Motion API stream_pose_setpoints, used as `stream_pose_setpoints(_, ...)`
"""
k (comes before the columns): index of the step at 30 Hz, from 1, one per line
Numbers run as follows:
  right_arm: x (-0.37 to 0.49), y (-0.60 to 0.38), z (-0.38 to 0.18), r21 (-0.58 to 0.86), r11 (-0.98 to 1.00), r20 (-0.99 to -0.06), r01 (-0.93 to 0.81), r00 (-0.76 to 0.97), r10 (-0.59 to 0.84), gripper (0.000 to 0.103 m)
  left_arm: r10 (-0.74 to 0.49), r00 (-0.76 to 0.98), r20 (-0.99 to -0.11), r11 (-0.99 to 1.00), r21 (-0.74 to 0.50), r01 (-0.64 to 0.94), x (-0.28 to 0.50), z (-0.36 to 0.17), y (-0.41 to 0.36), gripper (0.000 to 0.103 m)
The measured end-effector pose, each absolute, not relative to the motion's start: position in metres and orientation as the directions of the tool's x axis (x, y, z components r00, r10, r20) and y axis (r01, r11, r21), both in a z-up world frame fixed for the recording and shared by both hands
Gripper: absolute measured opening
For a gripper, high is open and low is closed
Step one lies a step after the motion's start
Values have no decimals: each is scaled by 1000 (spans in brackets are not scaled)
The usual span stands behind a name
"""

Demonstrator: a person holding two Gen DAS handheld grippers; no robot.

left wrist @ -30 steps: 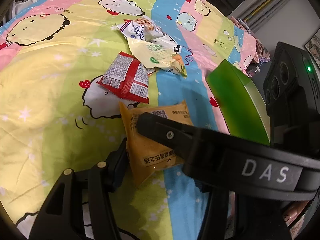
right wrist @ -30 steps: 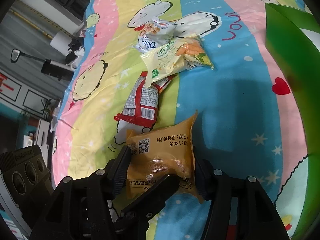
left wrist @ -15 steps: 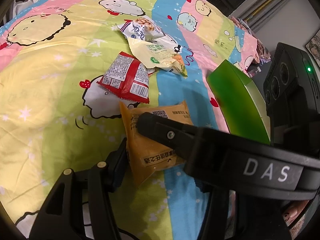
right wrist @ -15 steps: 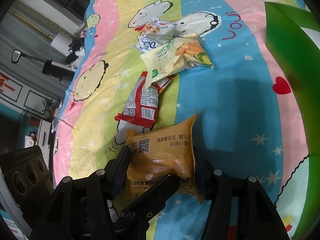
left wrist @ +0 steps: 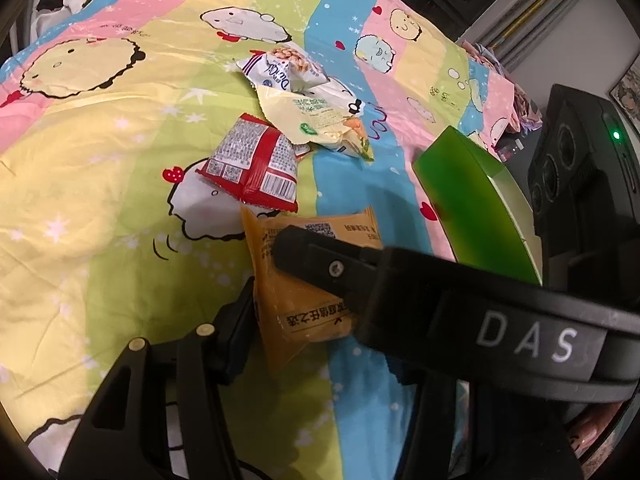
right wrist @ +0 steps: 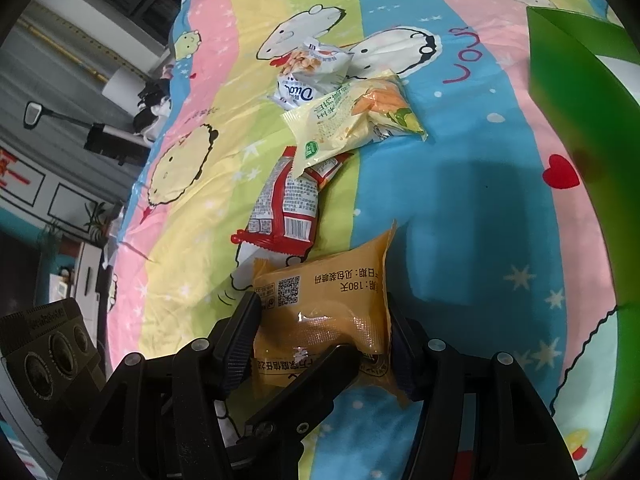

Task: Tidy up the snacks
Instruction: 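Carry the yellow bread bag into the green box and lower it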

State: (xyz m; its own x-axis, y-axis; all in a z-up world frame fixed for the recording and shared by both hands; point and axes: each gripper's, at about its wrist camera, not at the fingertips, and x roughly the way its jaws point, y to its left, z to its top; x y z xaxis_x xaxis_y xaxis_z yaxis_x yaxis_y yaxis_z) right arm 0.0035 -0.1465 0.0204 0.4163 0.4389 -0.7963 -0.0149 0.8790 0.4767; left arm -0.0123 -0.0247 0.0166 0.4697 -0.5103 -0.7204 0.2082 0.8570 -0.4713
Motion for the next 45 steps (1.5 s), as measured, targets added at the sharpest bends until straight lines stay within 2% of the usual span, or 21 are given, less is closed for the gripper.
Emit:
stream_pose_setpoints(7, 1, -148, 27, 485, 874, -790, -4, 428, 440, 61, -498, 484, -719, 865, -449, 224, -13, 28, -27, 52)
stream_pose_setpoints(24, -28, -203, 116, 506, 859, -635, -77, 641, 431, 61, -510, 609, -608, 859, -326, 395, -28, 114, -87, 52)
stream_pose_setpoints(36, -53, -294, 150, 538, 843, -546, 2, 762, 347, 61, -591, 585, -555, 793, -269, 547, -30, 149, -169, 53)
stream_pose_setpoints(45, -64, -357, 145, 560, 821, -543, 113, 798, 261, 61, -646, 503, -575, 727, -262, 634, -22, 146, -236, 53)
